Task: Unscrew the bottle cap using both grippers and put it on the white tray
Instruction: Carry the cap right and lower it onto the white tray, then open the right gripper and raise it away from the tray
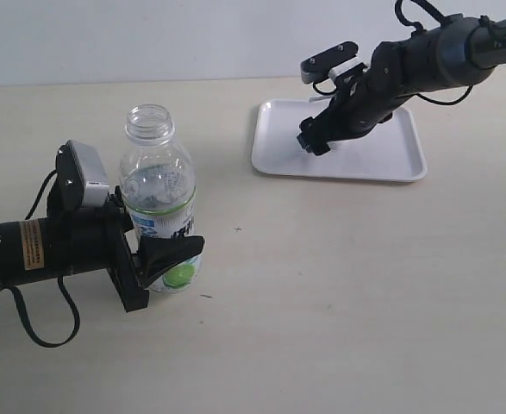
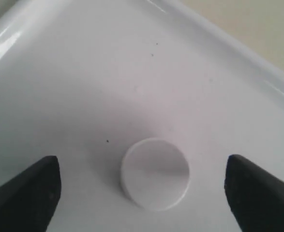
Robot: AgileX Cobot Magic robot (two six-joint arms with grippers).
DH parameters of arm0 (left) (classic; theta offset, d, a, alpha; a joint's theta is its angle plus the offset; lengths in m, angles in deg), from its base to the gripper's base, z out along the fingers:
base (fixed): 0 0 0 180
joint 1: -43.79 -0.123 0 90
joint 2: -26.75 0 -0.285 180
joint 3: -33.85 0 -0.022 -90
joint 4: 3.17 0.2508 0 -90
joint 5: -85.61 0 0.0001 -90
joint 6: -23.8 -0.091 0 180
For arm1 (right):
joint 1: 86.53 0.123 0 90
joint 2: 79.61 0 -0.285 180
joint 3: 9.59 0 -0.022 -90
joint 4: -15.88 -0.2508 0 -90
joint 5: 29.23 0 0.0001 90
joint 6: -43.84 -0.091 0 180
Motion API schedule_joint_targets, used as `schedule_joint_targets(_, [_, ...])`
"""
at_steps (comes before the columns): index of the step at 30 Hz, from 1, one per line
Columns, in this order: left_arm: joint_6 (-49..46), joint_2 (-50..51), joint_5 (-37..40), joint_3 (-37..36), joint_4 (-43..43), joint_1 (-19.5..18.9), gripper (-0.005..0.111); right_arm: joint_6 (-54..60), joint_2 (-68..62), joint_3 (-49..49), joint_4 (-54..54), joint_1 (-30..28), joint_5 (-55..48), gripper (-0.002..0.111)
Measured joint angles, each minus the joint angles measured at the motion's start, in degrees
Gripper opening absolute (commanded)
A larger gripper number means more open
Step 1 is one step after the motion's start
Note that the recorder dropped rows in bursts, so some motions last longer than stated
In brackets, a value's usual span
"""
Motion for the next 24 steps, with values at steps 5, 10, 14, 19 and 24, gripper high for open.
schedule_joint_targets(5, [-0.1, 0.0, 0.0, 0.0, 0.0, 0.0, 0.003, -0.7, 5.1, 0.0, 0.0, 0.0, -3.9, 0.078])
schedule_joint_targets(10, [-0.2, 0.0, 0.0, 0.0, 0.0, 0.0, 0.03, -3.4, 11.7, 0.0, 0.0, 0.0, -10.1, 0.076])
schedule_joint_targets(14, [-0.2, 0.0, 0.1, 0.0, 0.2, 0.0, 0.039, -3.9, 16.5, 0.0, 0.0, 0.0, -13.7, 0.076])
schedule_joint_targets(19, [-0.7, 0.0, 1.4, 0.0, 0.8, 0.0, 0.039, -4.1, 22.1, 0.0, 0.0, 0.0, -17.2, 0.076])
schedule_joint_targets(24, [-2.2, 0.0, 3.0, 0.0, 1.7, 0.0, 0.039, -5.8, 27.5, 0.0, 0.0, 0.0, -19.4, 0.076])
